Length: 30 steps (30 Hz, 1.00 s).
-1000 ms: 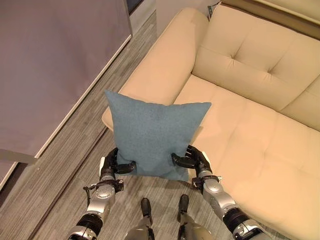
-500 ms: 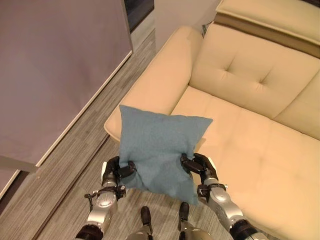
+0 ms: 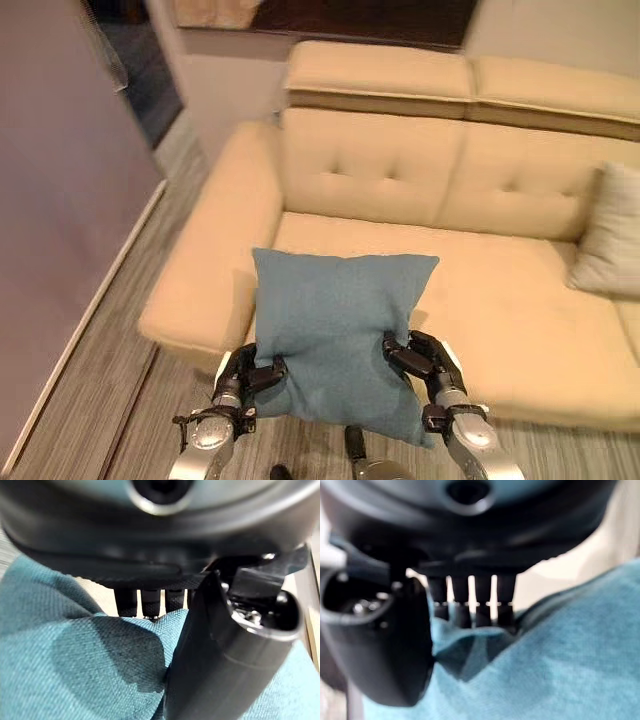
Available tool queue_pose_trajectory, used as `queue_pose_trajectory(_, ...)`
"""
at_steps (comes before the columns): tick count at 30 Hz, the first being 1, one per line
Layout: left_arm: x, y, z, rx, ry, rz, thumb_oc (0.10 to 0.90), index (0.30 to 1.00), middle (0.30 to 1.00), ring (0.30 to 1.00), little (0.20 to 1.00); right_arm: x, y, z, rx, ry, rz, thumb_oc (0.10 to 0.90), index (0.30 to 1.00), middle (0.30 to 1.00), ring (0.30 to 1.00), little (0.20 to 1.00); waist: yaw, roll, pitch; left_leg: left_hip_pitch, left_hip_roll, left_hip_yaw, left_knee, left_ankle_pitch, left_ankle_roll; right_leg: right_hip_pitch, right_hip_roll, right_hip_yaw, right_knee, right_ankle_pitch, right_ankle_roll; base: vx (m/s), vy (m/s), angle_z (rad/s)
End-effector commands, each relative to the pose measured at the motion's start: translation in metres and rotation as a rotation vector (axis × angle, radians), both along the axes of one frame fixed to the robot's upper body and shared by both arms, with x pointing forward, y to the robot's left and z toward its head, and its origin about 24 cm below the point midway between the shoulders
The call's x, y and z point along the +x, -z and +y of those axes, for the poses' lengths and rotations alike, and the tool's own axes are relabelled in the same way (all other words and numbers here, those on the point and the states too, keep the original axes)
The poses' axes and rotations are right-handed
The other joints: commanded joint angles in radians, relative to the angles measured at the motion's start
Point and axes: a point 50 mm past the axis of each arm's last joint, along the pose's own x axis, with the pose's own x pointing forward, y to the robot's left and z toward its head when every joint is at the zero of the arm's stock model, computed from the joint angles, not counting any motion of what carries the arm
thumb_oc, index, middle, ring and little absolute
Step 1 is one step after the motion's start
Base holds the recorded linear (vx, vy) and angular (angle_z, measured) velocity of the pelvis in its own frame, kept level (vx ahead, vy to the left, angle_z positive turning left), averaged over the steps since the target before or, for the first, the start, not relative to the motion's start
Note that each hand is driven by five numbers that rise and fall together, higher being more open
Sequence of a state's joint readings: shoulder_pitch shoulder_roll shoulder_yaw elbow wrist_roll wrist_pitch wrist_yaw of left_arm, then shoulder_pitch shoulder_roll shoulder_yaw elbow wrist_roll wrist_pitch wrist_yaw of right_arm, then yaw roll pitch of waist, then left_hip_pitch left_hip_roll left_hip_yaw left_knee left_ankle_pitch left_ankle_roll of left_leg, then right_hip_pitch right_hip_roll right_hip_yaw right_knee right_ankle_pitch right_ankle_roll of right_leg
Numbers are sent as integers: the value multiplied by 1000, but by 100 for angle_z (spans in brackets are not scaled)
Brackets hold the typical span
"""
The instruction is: Pick up all the scattered cushions and arrange them neatly on the sofa.
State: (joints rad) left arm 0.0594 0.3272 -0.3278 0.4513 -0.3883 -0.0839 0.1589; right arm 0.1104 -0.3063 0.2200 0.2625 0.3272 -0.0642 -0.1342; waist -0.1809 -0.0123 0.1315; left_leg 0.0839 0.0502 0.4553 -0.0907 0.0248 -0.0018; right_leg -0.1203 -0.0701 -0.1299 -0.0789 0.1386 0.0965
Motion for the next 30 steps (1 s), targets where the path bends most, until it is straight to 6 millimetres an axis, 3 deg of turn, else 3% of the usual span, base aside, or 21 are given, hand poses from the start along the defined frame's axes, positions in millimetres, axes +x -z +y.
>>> queue_pose_trajectory(1,25,-34,-47,-101,223,-219,400,300,300,300,300,32,-56,21,54,-113,-318,400,300,300,300,300,11,25,-83,36,-3,-90,3,-101,-28,69,-13,-7,76,-123,85,3,-146,-39)
queue_pose_trajectory(5,21,-31,-46,-117,209,-203,400,300,300,300,300,27,-55,8,16,-84,-313,400,300,300,300,300,2,20,-90,39,7,-94,28,-97,-40,99,-3,-6,51,-134,68,2,-119,10)
queue_pose_trajectory(8,25,-33,-48,-143,176,-205,400,300,300,300,300,26,-57,2,-19,-78,-313,400,300,300,300,300,-7,-3,-77,-2,36,-126,177,-132,-65,144,14,-5,6,-141,46,7,-216,7)
queue_pose_trajectory(12,32,-40,-52,-152,178,-236,400,300,300,300,300,29,-56,1,-37,-86,-301,400,300,300,300,300,28,-22,-68,-95,-11,-320,177,-119,-65,142,21,40,-7,-137,37,26,-51,-33)
queue_pose_trajectory(15,34,-40,-51,-147,172,-231,400,300,300,300,300,31,-57,0,-41,-75,-302,400,300,300,300,300,47,-35,-51,-183,-39,-381,217,-96,-69,148,22,57,-3,-139,32,67,-15,-34)
queue_pose_trajectory(18,30,-37,-48,-139,168,-214,400,300,300,300,300,31,-59,1,-53,-82,-311,400,300,300,300,300,54,-23,-53,-139,-33,-371,158,-92,-55,158,39,72,7,-156,27,127,58,-61)
queue_pose_trajectory(22,27,-37,-39,-116,153,-213,400,300,300,300,300,34,-60,11,-27,-103,-320,400,300,300,300,300,75,-31,-57,-110,-33,-341,144,-99,-35,141,36,97,82,-182,31,114,87,-26)
queue_pose_trajectory(24,27,-39,-33,-110,139,-222,400,300,300,300,300,36,-61,17,-14,-121,-328,400,300,300,300,300,96,-33,-52,-92,-36,-323,139,-112,-17,115,30,94,161,-195,44,109,116,-56)
queue_pose_trajectory(25,27,-40,-29,-101,125,-226,400,300,300,300,300,38,-62,21,-16,-136,-335,400,300,300,300,300,106,-31,-40,-73,-38,-310,143,-127,3,71,21,84,271,-189,73,113,115,-50)
queue_pose_trajectory(28,26,-39,-21,-78,99,-221,400,300,300,300,300,39,-65,25,3,-141,-352,400,300,300,300,300,101,-15,-14,-51,-38,-312,146,-143,29,-29,-1,63,448,-152,110,85,72,-56)
queue_pose_trajectory(30,25,-37,-21,-78,95,-217,400,300,300,300,300,38,-66,25,-3,-140,-357,400,300,300,300,300,99,-9,-18,-22,-42,-317,125,-156,29,-40,-32,37,408,-159,102,162,-9,-9)
